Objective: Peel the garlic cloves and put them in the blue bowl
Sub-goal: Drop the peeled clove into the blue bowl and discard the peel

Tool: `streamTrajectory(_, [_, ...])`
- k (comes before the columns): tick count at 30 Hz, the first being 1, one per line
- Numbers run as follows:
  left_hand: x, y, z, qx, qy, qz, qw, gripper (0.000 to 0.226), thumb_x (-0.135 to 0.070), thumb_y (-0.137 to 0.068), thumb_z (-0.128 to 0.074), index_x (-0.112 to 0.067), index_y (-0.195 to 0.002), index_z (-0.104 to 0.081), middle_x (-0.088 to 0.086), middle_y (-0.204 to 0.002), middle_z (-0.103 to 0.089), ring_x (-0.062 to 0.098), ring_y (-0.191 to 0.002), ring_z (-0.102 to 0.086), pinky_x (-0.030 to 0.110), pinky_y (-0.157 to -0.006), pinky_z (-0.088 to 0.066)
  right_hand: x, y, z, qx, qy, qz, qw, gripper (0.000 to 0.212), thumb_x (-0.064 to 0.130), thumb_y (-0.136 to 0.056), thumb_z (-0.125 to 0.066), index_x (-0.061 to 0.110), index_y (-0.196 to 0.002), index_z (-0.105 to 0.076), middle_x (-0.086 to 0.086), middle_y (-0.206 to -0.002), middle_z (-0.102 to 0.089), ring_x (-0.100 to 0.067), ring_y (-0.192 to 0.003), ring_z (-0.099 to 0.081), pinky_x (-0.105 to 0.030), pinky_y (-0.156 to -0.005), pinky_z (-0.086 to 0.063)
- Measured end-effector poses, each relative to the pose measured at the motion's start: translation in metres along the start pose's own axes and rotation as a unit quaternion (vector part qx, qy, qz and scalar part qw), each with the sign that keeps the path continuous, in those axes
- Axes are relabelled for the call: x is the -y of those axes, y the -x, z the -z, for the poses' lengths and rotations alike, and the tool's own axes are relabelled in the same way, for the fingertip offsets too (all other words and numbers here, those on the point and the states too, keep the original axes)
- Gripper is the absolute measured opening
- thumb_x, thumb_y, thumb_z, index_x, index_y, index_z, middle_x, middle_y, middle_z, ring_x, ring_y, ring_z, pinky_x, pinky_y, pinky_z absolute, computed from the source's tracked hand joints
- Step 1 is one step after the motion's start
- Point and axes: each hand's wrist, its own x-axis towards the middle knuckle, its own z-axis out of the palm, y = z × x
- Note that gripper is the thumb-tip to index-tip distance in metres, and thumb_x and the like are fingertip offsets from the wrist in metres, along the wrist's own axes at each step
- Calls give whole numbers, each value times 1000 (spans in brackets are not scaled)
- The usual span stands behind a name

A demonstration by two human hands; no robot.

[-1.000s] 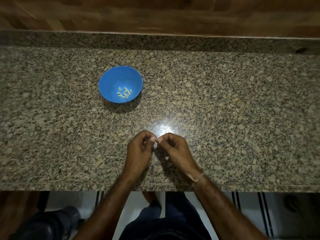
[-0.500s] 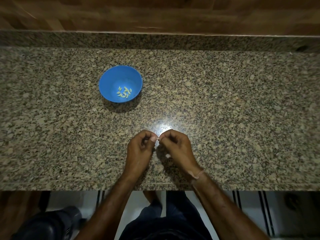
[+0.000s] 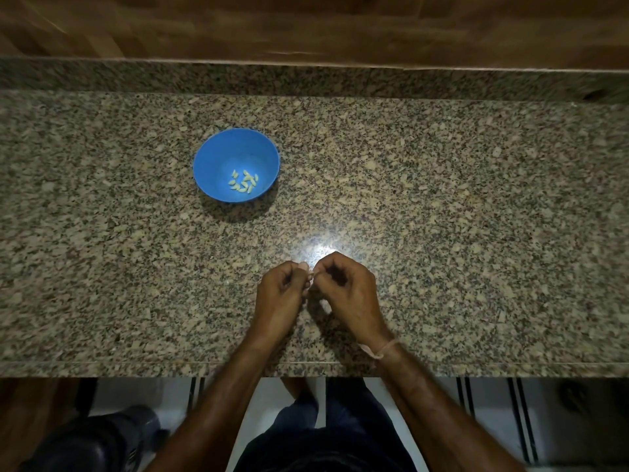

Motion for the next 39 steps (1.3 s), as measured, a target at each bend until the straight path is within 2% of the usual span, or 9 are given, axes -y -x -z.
streamTrajectory(2, [4,-1,0,-1,-8,-13,1000,37,-29,-108,-56,-19,-72,-63,-6,-62,-56,9,-58,-48,29,-59,-38,-6,-2,2,-4,2,-26,1000,10,27,-93,-70,18,-89,-73,-6,-80,-74,-38,-78,-71,-59,-73,-59])
streamTrajectory(7, [10,-3,-2,-41,-50,-11,998,26,-30,-104,-61,-19,-83,-70,-8,-70,-67,7,-65,-58,22,-62,-45,-18,-2,4,-6,34,-47,998,14,7,-98,-69,14,-104,-80,3,-98,-80,-16,-96,-77,-49,-89,-62])
streamTrajectory(14, [5,-2,-7,-84,-88,-34,992,25,-22,-102,-66,-15,-79,-72,-7,-68,-67,-2,-61,-60,9,-55,-39,-8,0,0,-5,-21,-30,999,4,10,-96,-75,13,-96,-78,-4,-91,-78,-26,-89,-76,-54,-84,-62])
streamTrajectory(19, [2,0,-9,-90,-103,-43,990,30,-17,-104,-59,-16,-75,-64,-9,-63,-58,-2,-56,-50,11,-51,-35,-6,-3,-1,-4,-37,-59,998,4,11,-94,-77,12,-92,-79,-6,-86,-79,-30,-87,-77,-56,-83,-63])
streamTrajectory(25, [5,-5,-12,-24,0,54,998,31,-20,-109,-49,-7,-87,-68,-9,-64,-60,6,-59,-53,25,-56,-43,-2,-6,0,-4,-42,-38,998,4,4,-94,-76,7,-94,-79,-4,-87,-79,-24,-85,-76,-36,-80,-62])
streamTrajectory(27, [4,-4,-16,-27,-2,52,998,31,-20,-110,-46,-9,-87,-62,-7,-68,-57,6,-60,-51,21,-56,-42,-1,-5,-1,-9,-56,-45,997,4,4,-94,-75,6,-95,-79,-7,-87,-79,-27,-85,-76,-34,-79,-62])
streamTrajectory(30, [4,-2,-16,-33,-74,-8,997,22,-18,-110,-46,-11,-92,-57,-3,-78,-57,5,-66,-50,15,-56,-39,3,-2,-2,-27,-113,-94,989,4,6,-95,-75,4,-94,-78,-15,-89,-78,-40,-90,-75,-41,-79,-64])
streamTrajectory(33, [6,-1,-13,-48,-88,-35,994,7,-12,-104,-58,-15,-100,-62,-3,-92,-67,1,-77,-61,10,-64,-45,4,0,-3,-40,-173,-127,976,9,9,-93,-78,1,-96,-78,-22,-95,-77,-47,-98,-73,-57,-90,-62])
streamTrajectory(39, [-2,1,-10,-67,-58,-37,995,6,-17,-99,-69,-19,-97,-74,-6,-88,-76,3,-81,-70,10,-68,-51,2,0,-1,-31,-224,-138,964,14,9,-94,-77,-3,-102,-77,-28,-103,-76,-49,-105,-72,-67,-99,-55])
